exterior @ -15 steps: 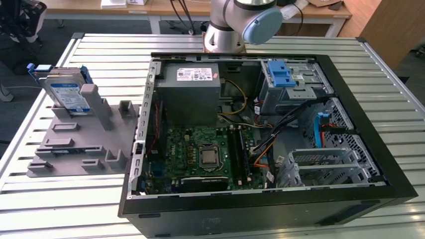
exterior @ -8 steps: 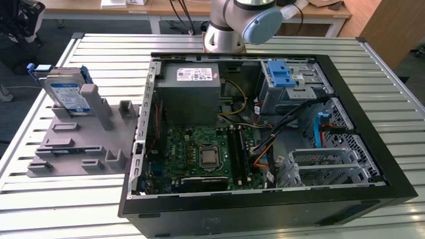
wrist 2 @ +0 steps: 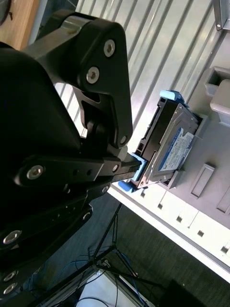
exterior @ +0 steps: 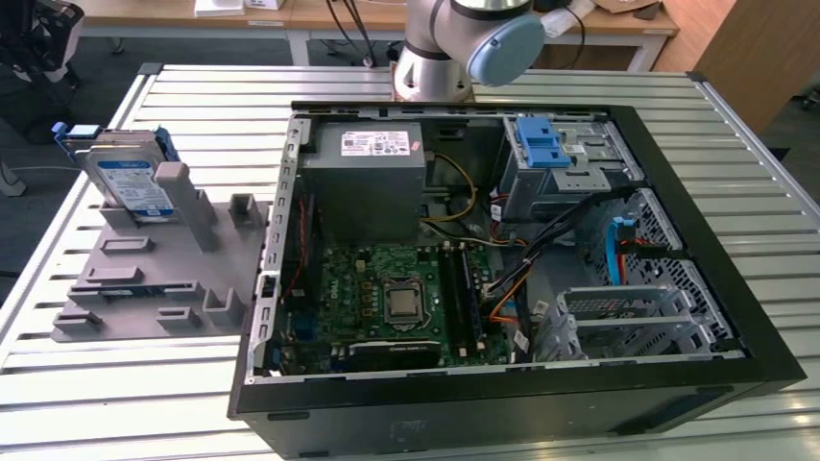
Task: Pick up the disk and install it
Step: 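Pick up the disk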
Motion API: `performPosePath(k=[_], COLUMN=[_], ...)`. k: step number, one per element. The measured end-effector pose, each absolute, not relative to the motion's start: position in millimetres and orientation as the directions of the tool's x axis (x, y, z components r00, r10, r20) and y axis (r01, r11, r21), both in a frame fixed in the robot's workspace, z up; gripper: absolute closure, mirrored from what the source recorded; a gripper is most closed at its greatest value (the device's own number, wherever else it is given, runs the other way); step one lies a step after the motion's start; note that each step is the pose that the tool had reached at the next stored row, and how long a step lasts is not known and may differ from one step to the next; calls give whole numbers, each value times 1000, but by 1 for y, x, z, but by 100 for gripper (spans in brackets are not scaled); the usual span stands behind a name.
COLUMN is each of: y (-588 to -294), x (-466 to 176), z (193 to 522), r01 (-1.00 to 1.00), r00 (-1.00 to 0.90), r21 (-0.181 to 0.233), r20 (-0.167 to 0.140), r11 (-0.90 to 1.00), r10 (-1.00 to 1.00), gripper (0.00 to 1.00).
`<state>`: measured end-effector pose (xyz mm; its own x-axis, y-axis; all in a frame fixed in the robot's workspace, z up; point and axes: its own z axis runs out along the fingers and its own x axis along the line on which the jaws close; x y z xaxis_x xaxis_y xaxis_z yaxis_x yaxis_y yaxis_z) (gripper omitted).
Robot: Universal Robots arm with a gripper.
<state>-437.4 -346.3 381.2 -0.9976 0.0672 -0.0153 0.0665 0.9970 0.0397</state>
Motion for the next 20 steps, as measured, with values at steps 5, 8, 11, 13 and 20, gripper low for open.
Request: performPosePath(k=[5, 8, 11, 13, 20], y=[-346, -346, -346, -346, -346], x=[-439, -440, -441, -442, -442], z=[381, 381, 381, 381, 381], r01=[67, 67, 67, 67, 54], r00=[-998, -998, -998, -998, -998], r21=[40, 40, 40, 40, 40], r20=[-15, -15, -15, -15, -15], r11=[997, 997, 997, 997, 998], r10=[67, 67, 67, 67, 55], gripper=[89, 89, 89, 89, 89])
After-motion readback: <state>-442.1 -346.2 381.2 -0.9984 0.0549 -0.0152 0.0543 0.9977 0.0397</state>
